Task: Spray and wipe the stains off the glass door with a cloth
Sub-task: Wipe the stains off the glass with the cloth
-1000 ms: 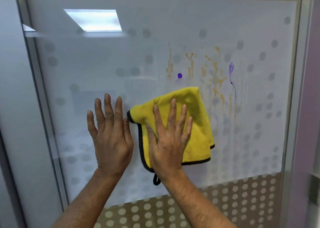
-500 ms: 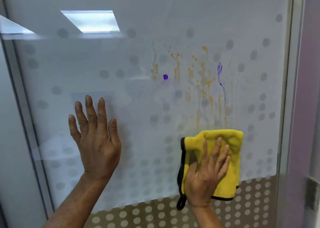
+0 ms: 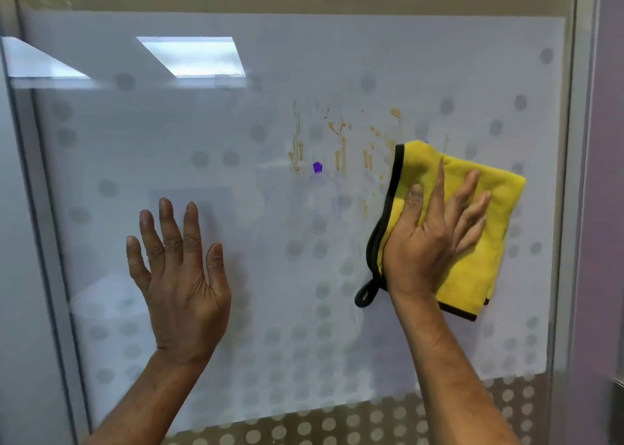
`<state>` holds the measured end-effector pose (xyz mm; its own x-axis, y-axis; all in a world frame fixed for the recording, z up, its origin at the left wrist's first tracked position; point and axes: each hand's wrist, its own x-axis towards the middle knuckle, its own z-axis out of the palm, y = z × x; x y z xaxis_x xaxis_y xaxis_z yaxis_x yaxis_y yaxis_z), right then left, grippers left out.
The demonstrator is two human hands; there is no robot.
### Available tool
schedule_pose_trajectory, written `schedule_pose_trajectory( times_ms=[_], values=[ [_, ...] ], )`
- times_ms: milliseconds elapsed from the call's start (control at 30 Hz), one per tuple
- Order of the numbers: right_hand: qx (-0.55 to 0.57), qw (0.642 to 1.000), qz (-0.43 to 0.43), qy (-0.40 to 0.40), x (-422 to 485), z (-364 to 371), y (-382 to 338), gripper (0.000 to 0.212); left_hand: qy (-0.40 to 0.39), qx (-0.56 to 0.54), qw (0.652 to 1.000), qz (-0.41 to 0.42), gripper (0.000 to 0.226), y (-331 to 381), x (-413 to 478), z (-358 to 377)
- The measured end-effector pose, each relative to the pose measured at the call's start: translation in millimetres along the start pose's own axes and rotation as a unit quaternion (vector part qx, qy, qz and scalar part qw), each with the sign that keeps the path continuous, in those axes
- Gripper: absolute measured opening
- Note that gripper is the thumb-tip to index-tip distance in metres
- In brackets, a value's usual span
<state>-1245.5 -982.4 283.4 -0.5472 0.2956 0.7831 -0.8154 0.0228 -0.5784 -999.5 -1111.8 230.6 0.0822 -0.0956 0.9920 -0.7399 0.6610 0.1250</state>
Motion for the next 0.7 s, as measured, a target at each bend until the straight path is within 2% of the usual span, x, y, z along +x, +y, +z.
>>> schedule_pose_trajectory(
  times_ms=[167,367,567,700],
  values=[
    [0.015,0.998,-0.051,-0.015,30.4,17.1,-55.0,0.05,0.008,0.004,1.0,0.0,0.057,1.4,0.5,1.0],
    [0.004,0.982,-0.184,-0.039,7.0,31.6,-103.6,0.049,0.012,0.01,1.0,-0.011,0.056,4.5,1.3,0.9],
    [0.013,0.952,-0.285,-0.107,-46.5,23.4,-91.1,0.049,0.009,0.002,1.0,-0.03,0.058,10.6,6.8,1.6],
    [0.028,0.942,-0.304,-0.137,-79.1,8.9,-60.7,0.048,0.009,-0.002,0.999,-0.032,0.058,14.8,12.8,0.8]
  ],
)
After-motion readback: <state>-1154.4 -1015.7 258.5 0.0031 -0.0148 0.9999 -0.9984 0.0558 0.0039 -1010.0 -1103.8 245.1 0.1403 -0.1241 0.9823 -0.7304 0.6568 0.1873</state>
